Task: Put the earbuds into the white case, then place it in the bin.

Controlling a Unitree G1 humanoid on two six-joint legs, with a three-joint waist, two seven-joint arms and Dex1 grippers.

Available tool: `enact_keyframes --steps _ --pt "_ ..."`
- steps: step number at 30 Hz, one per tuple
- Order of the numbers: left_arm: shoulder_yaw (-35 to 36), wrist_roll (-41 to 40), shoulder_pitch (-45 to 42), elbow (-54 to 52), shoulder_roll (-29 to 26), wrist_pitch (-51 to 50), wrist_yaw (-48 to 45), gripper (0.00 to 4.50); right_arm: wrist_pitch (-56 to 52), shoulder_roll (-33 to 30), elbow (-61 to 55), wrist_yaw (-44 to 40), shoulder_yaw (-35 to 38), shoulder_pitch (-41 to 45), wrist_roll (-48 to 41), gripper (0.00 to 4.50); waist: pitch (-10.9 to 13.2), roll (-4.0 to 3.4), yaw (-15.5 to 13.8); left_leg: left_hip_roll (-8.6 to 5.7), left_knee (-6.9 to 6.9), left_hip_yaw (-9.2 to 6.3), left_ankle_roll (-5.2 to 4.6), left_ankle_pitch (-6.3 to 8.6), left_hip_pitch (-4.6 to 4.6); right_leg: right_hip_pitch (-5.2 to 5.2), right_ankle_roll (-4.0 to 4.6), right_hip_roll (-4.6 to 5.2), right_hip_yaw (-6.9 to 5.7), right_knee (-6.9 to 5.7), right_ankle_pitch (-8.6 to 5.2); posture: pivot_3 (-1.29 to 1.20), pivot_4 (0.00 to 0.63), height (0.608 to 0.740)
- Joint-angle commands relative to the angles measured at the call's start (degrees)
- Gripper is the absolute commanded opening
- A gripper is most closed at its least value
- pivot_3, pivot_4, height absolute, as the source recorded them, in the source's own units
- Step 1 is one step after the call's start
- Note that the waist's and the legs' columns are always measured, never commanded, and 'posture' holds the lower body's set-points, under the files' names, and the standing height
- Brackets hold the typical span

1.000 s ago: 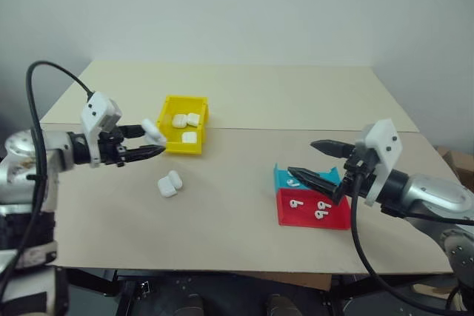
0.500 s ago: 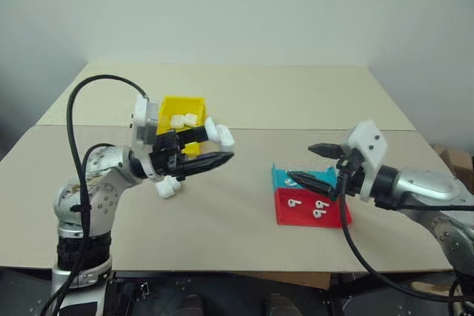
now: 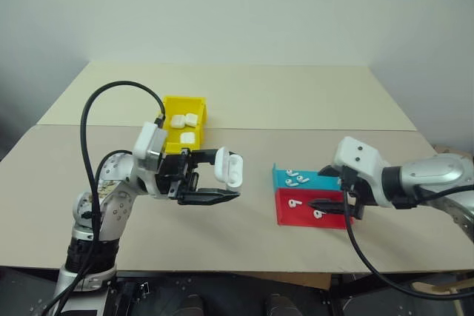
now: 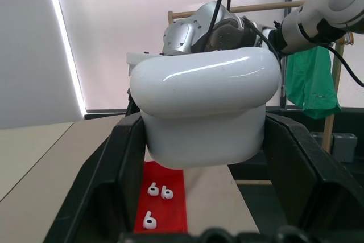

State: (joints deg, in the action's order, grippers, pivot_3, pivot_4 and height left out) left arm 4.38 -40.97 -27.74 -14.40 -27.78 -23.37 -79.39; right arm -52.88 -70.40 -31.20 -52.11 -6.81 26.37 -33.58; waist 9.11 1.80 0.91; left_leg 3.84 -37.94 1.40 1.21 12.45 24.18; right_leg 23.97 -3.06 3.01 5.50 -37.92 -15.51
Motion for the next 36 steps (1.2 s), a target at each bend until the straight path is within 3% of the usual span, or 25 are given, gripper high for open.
enact_keyframes --steps 1,5,16,36 --pt "-0.25 -1.09 0.01 -1.49 1.13 2.31 1.51 2.82 5.24 -3.20 -0.57 -5.07 -3.10 0.33 5.91 4.10 0.00 0.00 -0.01 0.00 0.00 0.00 0.00 0.00 0.00 0.00 0.00 0.00 0.00 0.00 0.00 0.00 0.150 0.740" --pt "-0.97 -1.10 0.87 -2.63 2.02 3.39 2.83 2.82 7.80 -2.24 1.52 -6.70 -6.88 0.32 11.04 2.87 0.00 0.00 0.15 0.00 0.00 0.01 0.00 0.00 -0.01 0.00 0.00 0.00 0.02 -0.01 0.00 0.00 0.150 0.740" --pt "-3.30 -0.71 1.22 -3.69 3.34 5.08 5.57 2.82 21.65 2.88 9.00 -11.15 -15.25 1.54 27.90 2.87 -0.01 -0.01 0.03 -0.01 0.00 0.01 0.00 0.00 0.00 0.02 0.00 0.00 0.01 -0.02 0.00 0.00 0.150 0.740" --pt "-2.98 -1.11 3.95 -6.75 1.81 5.03 8.81 2.82 30.11 9.72 18.80 -20.30 -16.39 3.41 36.83 2.87 -0.01 -0.01 0.00 -0.01 0.00 0.01 0.00 0.00 -0.03 0.00 0.00 0.00 0.01 -0.02 0.00 0.00 0.150 0.740"
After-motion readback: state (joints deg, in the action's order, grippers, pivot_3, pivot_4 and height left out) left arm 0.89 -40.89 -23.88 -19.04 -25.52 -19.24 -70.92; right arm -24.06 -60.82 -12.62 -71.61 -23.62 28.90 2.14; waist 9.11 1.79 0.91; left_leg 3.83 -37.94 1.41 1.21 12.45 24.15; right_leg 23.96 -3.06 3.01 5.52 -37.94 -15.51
